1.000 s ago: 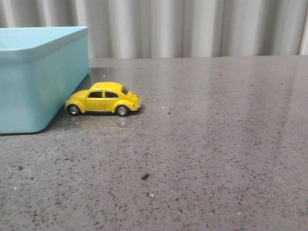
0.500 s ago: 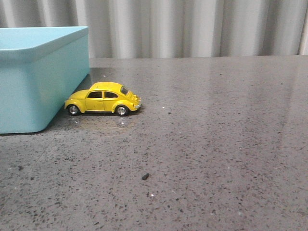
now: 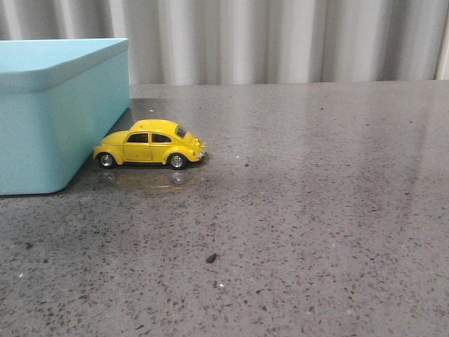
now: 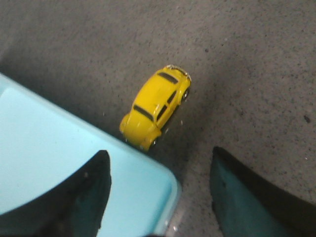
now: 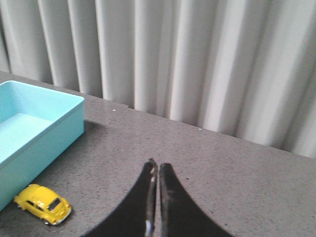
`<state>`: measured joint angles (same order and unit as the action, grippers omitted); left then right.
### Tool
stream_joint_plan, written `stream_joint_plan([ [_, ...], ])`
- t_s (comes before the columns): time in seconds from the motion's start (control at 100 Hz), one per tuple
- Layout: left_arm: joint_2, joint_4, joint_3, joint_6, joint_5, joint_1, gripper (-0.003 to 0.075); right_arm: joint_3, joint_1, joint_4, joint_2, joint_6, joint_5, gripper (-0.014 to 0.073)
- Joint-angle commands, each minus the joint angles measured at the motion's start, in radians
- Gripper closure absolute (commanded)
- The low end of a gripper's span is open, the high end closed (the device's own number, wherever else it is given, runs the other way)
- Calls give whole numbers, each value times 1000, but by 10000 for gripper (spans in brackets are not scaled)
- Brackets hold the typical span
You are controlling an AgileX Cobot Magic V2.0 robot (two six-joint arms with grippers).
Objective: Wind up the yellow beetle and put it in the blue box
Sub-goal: 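Lower the left gripper over the yellow car and grasp it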
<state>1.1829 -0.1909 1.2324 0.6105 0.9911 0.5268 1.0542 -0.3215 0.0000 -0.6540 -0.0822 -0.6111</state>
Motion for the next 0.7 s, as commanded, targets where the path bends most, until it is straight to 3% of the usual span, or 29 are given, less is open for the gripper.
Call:
stream_joint_plan([
  [0.0, 49, -5, 103, 60, -27, 40, 309, 21, -19, -7, -1, -4, 78, 634],
  [0.09, 143, 6, 190, 177, -32, 65, 309, 21, -32, -7, -1, -4, 75, 635],
  [0.24, 275, 12, 311, 197, 21, 86, 304, 21, -36, -7, -1, -4, 60, 635],
  [0.36, 366, 59, 401, 199, 135, 101, 227, 21, -36, -7, -1, -4, 42, 635],
  [0.57, 465, 100, 425, 200, 179, 105, 192, 21, -36, 5, -1, -4, 8, 635],
  [0.69, 500, 80, 425, 298, 200, 105, 192, 21, -36, 20, -1, -4, -20, 635],
])
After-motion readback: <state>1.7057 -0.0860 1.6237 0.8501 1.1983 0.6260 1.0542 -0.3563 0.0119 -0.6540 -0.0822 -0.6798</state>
